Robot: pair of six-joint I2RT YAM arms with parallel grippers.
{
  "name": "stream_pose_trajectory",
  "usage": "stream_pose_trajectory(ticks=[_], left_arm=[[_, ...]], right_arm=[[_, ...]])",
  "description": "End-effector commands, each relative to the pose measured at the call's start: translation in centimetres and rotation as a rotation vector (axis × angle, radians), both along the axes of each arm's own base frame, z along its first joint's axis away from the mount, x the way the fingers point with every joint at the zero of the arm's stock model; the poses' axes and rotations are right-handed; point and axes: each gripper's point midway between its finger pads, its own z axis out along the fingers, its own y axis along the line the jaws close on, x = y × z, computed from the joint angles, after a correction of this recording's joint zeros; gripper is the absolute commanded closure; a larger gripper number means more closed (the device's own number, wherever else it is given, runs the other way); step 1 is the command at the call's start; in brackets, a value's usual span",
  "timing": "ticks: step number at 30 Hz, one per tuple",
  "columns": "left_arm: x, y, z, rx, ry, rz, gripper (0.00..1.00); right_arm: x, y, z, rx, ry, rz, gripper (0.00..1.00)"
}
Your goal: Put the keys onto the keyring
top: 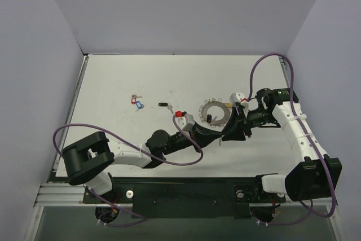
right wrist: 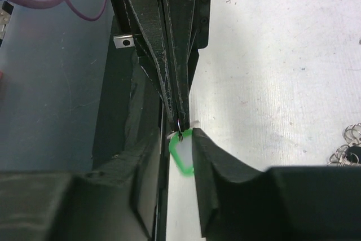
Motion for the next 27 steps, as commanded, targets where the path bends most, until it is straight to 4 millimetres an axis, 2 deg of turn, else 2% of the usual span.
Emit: stream_pose_trajectory(ticks=[1, 10, 12, 17, 27], left_arm=[[-1.5, 2.7, 9.3, -0.345, -0.164, -0.006, 1.00], [-1.5, 3.4, 8.9, -0.328, -0.170, 0.000, 1.00], [-1.6, 3.3, 8.9, -0.327, -0.172, -0.006, 1.00], [-1.9, 3.2, 9.1, -0.330, -0.173, -0.024, 1.00], [-2.0, 3.1, 9.6, -0.347, -0.171, -0.036, 1.00]], right_arm=[[-1.5, 0.2, 1.4, 0.039, 0.085, -0.021, 0.68], [-1.4, -0.7, 1.5, 0.011, 0.042, -0.050, 0.68], [-1.3, -0.7, 1.5, 0.010, 0.036, -0.053, 0.70], [-1.1, -0.8, 1.1, 0.004, 0.043, -0.050, 0.85], [-1.5, -0.4, 0.4, -0.003, 0.050, -0.008, 0.90]])
